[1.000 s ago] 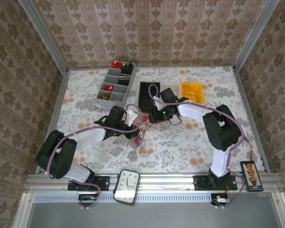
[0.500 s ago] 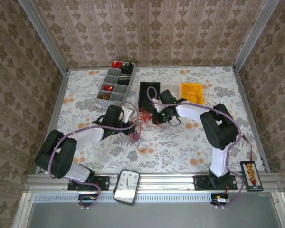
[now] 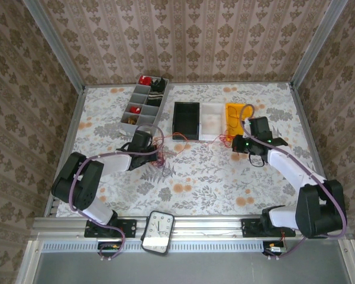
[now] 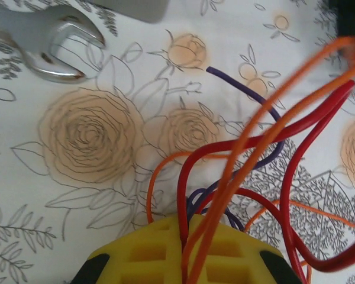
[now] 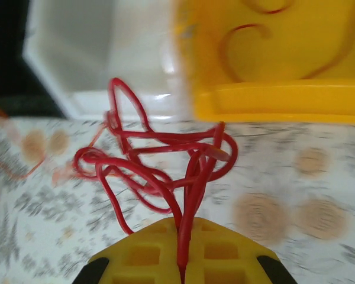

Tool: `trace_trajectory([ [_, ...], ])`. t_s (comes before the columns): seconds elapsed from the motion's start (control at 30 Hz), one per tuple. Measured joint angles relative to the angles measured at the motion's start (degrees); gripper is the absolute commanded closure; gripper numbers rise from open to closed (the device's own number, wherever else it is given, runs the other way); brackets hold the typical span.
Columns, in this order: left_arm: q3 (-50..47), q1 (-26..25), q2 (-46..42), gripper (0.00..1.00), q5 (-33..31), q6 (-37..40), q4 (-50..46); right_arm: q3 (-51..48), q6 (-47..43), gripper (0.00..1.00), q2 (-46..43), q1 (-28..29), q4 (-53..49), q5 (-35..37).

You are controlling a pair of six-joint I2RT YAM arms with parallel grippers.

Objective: Untangle the cables

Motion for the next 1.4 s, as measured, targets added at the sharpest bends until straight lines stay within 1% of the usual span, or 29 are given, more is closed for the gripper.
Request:
trace_trajectory([
  [0.1,0.28,-0.07,0.04,1.00,-0.85,-0.42,-0.63,-1.49,1.01,1.00,-2.95,-2.29,-0.04,3.89],
  [0.2,0.42,-1.33,0.02,0.99,-0.42,1.81,-0.55,-2.32,1.09,1.00,-5.22,-2.91,0.74,4.90],
  [0.23,0.55,-2.47,0.02,0.80,0.15,3.34,-0.55,-2.32,1.14,1.00,-5.38,-2.91,1.27,4.63],
  [0.27,0.74,-3.80,-0.09,0.59,0.94,5.01,-0.63,-2.32,1.29,1.00,-5.40,-2.86,2.01,4.07],
  [0.3,1.09,-5.70,-0.26,0.36,2.25,6.82,-0.85,-2.34,1.42,1.00,-5.27,-2.78,2.64,3.23],
  [0.33,1.44,-7.19,-0.57,0.25,3.65,8.39,-1.25,-2.49,1.55,1.00,-5.20,-2.62,3.45,2.36],
  [0.37,1.86,-8.59,-1.11,0.22,5.62,9.86,-1.79,-2.75,1.75,1.00,-5.18,-2.27,4.24,1.36],
  [0.4,2.23,-9.66,-1.90,0.21,7.63,11.15,-2.14,-3.08,1.88,1.00,-5.18,-1.77,4.98,0.26],
  [0.47,2.64,-10.19,-3.98,0.21,11.74,13.03,-2.69,-3.72,1.92,1.00,-5.18,-0.48,6.23,-2.10],
  [0.63,3.69,-8.00,-9.73,0.21,22.38,16.50,-4.87,-4.24,0.72,1.00,-5.05,3.63,7.34,-7.34],
  [0.77,8.11,-7.52,-9.44,0.22,28.00,18.01,-8.11,-4.22,-1.05,1.00,-3.69,6.80,7.61,-9.77],
  [0.87,12.79,-7.61,-7.37,0.22,30.71,18.23,-8.76,-3.91,-3.08,1.00,-2.12,9.60,6.88,-10.75],
  [0.93,16.04,-7.61,-5.22,0.25,31.98,18.36,-8.35,-3.45,-4.24,1.00,-1.29,11.15,6.54,-11.39],
  [1.0,19.23,-7.61,-2.58,0.29,33.31,18.45,-7.89,-2.80,-5.53,1.00,-0.70,12.33,6.01,-12.26],
  [1.07,22.60,-7.61,0.46,0.32,35.12,18.75,-7.65,-2.14,-6.40,1.00,-0.35,12.70,5.51,-12.70],
  [1.1,24.24,-7.61,2.08,0.37,36.22,18.84,-7.63,-1.95,-6.80,1.00,-0.26,12.81,5.40,-12.92],
  [1.2,27.61,-7.63,6.05,0.44,39.12,19.12,-7.43,-1.42,-7.45,1.00,-0.20,13.05,4.96,-13.51],
  [1.4,30.99,-8.81,11.06,0.51,44.00,19.47,-8.20,-1.14,-8.31,1.00,-0.20,13.14,4.26,-13.88],
])
